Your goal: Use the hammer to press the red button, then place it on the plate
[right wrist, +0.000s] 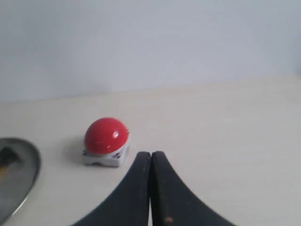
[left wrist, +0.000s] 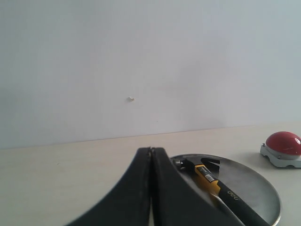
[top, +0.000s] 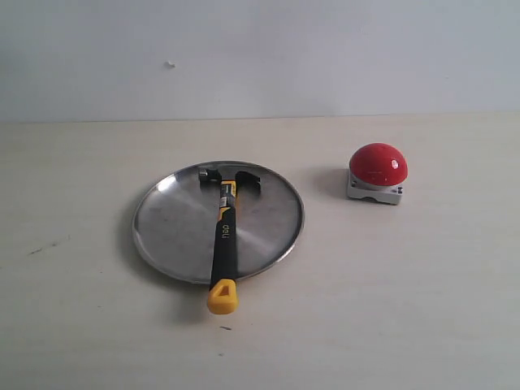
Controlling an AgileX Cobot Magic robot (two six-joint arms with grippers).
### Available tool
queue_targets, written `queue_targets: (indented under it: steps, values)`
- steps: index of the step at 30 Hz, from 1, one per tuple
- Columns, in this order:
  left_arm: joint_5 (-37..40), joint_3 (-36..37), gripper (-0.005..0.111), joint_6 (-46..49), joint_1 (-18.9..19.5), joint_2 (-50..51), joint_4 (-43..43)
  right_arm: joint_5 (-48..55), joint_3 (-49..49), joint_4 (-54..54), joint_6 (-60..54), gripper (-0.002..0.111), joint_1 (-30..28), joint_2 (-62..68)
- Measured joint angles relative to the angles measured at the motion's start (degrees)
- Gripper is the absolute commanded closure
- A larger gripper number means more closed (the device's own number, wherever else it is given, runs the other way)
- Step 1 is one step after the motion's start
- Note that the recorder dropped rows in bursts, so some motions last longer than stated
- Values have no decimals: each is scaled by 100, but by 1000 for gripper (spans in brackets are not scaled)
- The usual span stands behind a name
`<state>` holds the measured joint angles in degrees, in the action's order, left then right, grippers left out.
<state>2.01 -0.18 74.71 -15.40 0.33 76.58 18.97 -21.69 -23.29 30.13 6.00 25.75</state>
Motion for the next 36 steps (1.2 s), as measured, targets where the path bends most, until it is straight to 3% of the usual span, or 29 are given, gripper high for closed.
queue_targets:
  steps: [3,10,13,19,36]
  values:
    - [0,0,107,0,0,0,0,32,262,-64,0,108,-332,-892]
    - [0,0,107,0,0,0,0,237,435,-64,0,108,-411,-2055]
    - [0,0,107,0,0,0,0,293,633,70,-248,108,-411,-2214]
    - [0,0,107,0,0,0,0,347,1290,1554,-2322,108,-414,-2542]
    - [0,12,107,0,0,0,0,175,2141,1979,-2688,108,-439,-2542]
